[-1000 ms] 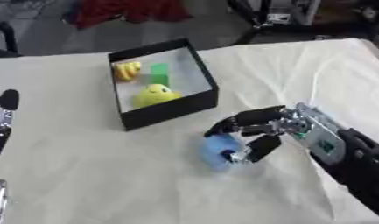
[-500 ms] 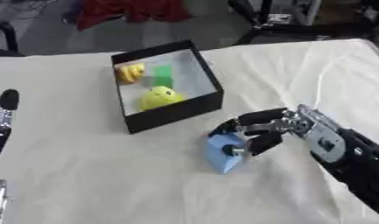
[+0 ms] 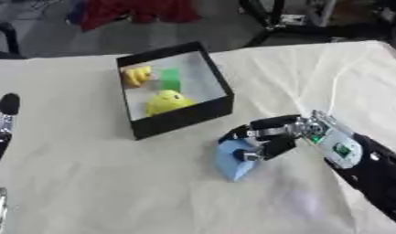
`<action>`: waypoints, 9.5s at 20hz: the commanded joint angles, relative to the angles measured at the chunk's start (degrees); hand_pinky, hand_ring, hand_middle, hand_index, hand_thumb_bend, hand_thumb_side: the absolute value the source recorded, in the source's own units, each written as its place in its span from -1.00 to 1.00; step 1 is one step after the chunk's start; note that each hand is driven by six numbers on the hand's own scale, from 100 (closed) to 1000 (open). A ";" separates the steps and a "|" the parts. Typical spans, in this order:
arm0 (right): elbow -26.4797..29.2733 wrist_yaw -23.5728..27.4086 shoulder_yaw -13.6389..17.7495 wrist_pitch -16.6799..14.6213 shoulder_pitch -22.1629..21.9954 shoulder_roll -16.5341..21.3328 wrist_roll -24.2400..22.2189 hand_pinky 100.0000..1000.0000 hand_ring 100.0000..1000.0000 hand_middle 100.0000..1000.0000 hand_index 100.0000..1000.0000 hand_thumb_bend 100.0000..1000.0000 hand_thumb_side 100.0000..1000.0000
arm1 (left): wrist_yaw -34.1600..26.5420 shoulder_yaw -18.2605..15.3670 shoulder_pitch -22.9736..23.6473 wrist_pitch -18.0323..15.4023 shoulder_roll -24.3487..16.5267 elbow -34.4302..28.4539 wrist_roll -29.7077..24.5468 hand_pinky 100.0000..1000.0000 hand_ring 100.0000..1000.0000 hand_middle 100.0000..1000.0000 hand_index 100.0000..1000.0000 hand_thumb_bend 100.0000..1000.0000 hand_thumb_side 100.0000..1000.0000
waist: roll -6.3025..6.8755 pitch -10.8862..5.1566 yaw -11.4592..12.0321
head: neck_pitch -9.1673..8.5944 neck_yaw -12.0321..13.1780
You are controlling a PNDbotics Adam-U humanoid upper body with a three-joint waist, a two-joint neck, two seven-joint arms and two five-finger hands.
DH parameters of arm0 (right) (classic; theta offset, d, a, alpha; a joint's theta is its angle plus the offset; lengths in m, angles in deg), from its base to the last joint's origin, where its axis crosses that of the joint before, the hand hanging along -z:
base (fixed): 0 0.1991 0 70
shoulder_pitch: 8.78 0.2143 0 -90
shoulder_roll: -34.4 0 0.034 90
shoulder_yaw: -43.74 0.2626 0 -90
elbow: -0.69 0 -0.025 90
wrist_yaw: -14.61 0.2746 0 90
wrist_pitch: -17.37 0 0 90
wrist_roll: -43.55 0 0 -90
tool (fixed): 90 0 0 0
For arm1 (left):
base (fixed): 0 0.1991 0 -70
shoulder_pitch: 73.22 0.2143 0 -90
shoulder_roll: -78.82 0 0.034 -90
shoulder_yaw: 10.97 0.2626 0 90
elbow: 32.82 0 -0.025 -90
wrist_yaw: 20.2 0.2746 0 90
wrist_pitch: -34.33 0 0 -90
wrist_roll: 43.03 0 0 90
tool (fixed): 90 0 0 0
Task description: Pick up objects on the table and place them in the box.
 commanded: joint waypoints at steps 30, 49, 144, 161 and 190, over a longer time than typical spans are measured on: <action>7.99 -7.26 -0.29 -6.63 -0.83 4.83 -5.14 0.81 0.83 0.94 1.00 -1.00 0.32 | 0.27 -0.50 -0.83 0.02 -0.99 -0.88 0.05 0.25 0.06 0.09 0.57 0.54 0.30 | -0.25 -0.27 -0.12 | -0.10 0.29; 5.92 -15.56 2.46 -13.21 -0.26 2.87 -5.14 0.74 0.66 0.51 1.00 -1.00 -0.87 | 0.20 -0.53 -0.86 0.05 -0.91 -0.92 0.13 0.25 0.06 0.09 0.57 0.54 0.30 | -0.05 -0.23 -0.30 | -0.10 0.17; -22.60 -23.72 15.96 -5.53 22.44 -8.65 15.52 1.00 0.98 1.00 1.00 -1.00 -1.00 | -0.17 1.27 -2.95 -0.40 0.49 -0.78 -1.46 0.25 0.03 0.08 0.57 0.56 0.31 | 0.22 -0.25 5.67 | -0.10 -3.74; -22.27 -25.22 16.38 -2.25 22.43 -8.47 21.62 0.95 0.84 0.88 0.88 -1.00 1.00 | -0.13 1.18 -2.98 -0.40 0.55 -0.83 -1.32 0.25 0.02 0.08 0.57 0.56 0.30 | 0.21 -0.30 5.69 | -0.10 -3.62; -22.75 -31.25 15.83 -4.87 22.28 -8.61 17.74 0.97 0.92 1.00 1.00 -1.00 -1.00 | -0.10 1.09 -3.02 -0.36 0.57 -0.85 -1.15 0.25 0.01 0.08 0.57 0.57 0.30 | 0.21 -0.20 5.75 | -0.10 -3.47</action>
